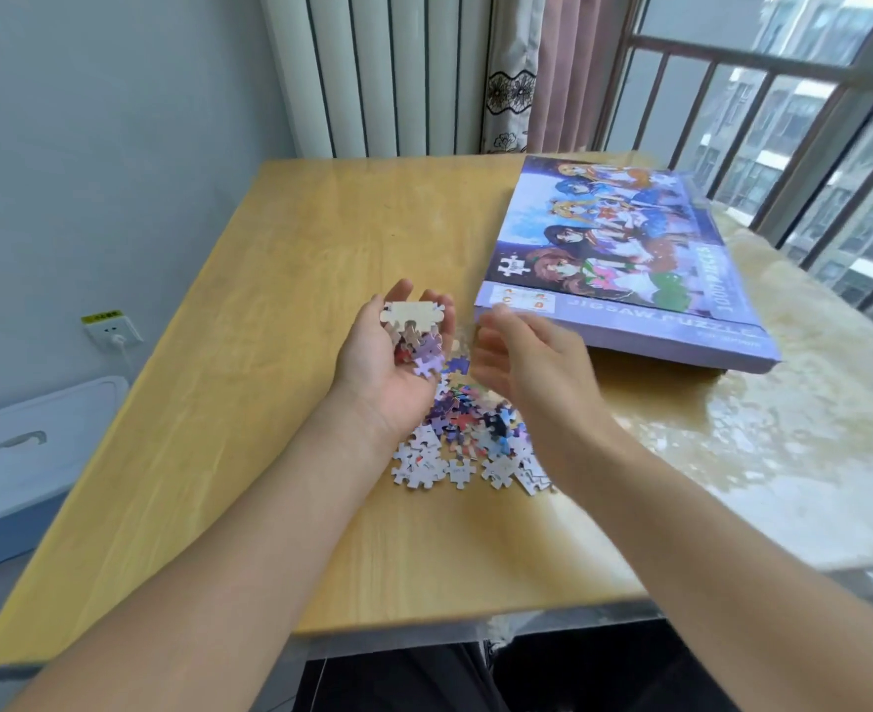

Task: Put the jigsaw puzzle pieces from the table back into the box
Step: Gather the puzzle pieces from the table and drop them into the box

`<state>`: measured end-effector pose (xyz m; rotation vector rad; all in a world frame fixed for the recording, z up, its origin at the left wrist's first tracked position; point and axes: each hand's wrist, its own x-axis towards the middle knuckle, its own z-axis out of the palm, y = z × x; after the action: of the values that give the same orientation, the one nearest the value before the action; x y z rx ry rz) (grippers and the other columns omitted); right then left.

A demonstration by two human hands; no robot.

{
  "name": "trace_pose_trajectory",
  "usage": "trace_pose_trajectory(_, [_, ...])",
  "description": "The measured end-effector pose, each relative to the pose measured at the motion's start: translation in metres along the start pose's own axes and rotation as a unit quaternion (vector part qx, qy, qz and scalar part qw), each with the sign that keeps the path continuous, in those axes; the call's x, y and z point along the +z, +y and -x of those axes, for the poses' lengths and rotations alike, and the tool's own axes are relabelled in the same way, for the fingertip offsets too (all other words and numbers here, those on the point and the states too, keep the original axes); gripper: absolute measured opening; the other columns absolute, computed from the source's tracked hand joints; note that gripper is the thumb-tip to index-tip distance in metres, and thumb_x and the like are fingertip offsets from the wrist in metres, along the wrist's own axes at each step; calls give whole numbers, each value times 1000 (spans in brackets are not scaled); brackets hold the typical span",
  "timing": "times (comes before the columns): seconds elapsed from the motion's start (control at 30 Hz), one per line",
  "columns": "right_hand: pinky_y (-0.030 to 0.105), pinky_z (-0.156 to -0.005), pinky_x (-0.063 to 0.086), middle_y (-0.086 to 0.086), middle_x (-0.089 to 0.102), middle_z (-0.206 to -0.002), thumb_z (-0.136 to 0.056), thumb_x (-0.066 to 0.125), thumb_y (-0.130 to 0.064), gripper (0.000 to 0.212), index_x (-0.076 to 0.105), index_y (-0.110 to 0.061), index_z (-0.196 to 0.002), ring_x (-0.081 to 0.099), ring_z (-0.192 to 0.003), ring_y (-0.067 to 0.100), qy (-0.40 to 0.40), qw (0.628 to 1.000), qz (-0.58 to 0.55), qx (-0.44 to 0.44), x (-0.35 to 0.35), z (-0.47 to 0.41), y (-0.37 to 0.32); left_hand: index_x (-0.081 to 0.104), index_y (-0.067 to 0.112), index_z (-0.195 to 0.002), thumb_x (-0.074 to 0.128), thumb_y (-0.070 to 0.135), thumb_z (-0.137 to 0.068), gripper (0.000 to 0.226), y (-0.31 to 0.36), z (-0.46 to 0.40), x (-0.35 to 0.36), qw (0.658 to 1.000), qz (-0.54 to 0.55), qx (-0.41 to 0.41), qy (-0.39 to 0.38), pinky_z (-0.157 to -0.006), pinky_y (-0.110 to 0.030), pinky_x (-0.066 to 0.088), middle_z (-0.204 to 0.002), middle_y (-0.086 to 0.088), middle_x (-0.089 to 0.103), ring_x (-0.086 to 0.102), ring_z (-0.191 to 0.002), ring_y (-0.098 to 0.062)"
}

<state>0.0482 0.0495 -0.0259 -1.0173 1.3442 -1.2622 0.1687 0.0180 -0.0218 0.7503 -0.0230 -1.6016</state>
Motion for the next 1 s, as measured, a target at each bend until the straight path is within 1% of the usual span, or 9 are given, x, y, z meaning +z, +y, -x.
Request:
trace_pose_trajectory(0.13, [41, -91, 58, 16, 70, -118, -104, 44, -47, 52, 65, -1, -116, 72, -104, 30, 0, 906, -355, 230, 9, -6, -2, 66, 13, -96, 46, 30, -105, 27, -22, 10, 14, 998, -54, -13, -38, -62, -26, 59, -87, -13, 67, 67, -67, -24])
trace_pose_trajectory(0.27, [37, -79, 54, 9, 72, -81, -106, 40, -41, 44, 62, -8, -88, 71, -83, 26, 21, 808, -532, 252, 9, -10, -6, 66, 14, -95, 45, 28, -106, 28, -40, 17, 26, 977, -202, 45, -52, -61, -29, 54, -87, -9, 67, 63, -70, -24])
trace_pose_trajectory(0.33, [35, -82, 52, 12, 71, -75, -107, 36, -40, 46, 62, -7, -88, 68, -80, 27, 25, 806, -532, 259, 2, -11, -7, 67, 14, -94, 43, 23, -106, 28, -50, 13, 29, 929, -331, 154, -57, -70, -37, 56, -88, -8, 69, 65, -77, -22])
trace_pose_trajectory(0.43, [29, -93, 46, 7, 65, -76, -108, 33, -33, 41, 59, -9, -86, 61, -82, 22, 24, 778, -571, 260, -6, -12, -3, 68, 19, -96, 40, 25, -106, 30, -63, 13, 27, 789, -545, 264, -99, -88, -38, 56, -92, -1, 71, 66, -84, -14])
trace_pose_trajectory(0.53, [30, -76, 47, 7, 63, -88, -106, 32, -24, 33, 61, -12, -96, 61, -85, 23, 22, 769, -590, 243, -12, -12, 4, 65, 11, -105, 34, 31, -108, 37, -73, 19, 24, 681, -643, 316, -153, -87, -31, 49, -96, -6, 70, 63, -86, -12])
trace_pose_trajectory(0.7, [28, -67, 52, 7, 62, -64, -105, 30, -18, 35, 57, -13, -84, 63, -70, 20, 6, 762, -607, 224, -28, -5, 2, 59, 22, -128, 25, 44, -104, 47, -80, 23, 23, 610, -673, 348, -230, -95, -24, 44, -118, 4, 70, 63, -107, -10])
trace_pose_trajectory(0.83, [27, -95, 50, 8, 64, -85, -103, 34, -18, 27, 60, -14, -95, 62, -86, 21, -1, 742, -626, 241, -41, -5, -1, 55, 27, -133, 24, 51, -101, 51, -79, 25, 24, 609, -654, 361, -268, -95, -31, 46, -123, 10, 67, 66, -98, -14])
trace_pose_trajectory(0.93, [32, -82, 56, 8, 68, -99, -103, 34, -17, 32, 65, -13, -111, 66, -96, 22, 9, 761, -602, 241, -46, -10, 3, 49, 30, -141, 25, 45, -105, 46, -69, 28, 22, 558, -682, 368, -298, -103, -32, 44, -133, 11, 63, 59, -118, -4])
trace_pose_trajectory(1.0, [34, -93, 55, 7, 69, -121, -103, 35, -16, 40, 64, -13, -129, 66, -111, 22, 14, 762, -599, 246, -47, -12, 6, 48, 34, -140, 27, 45, -106, 42, -59, 33, 23, 516, -697, 396, -303, -96, -35, 49, -124, 13, 67, 61, -114, -6])
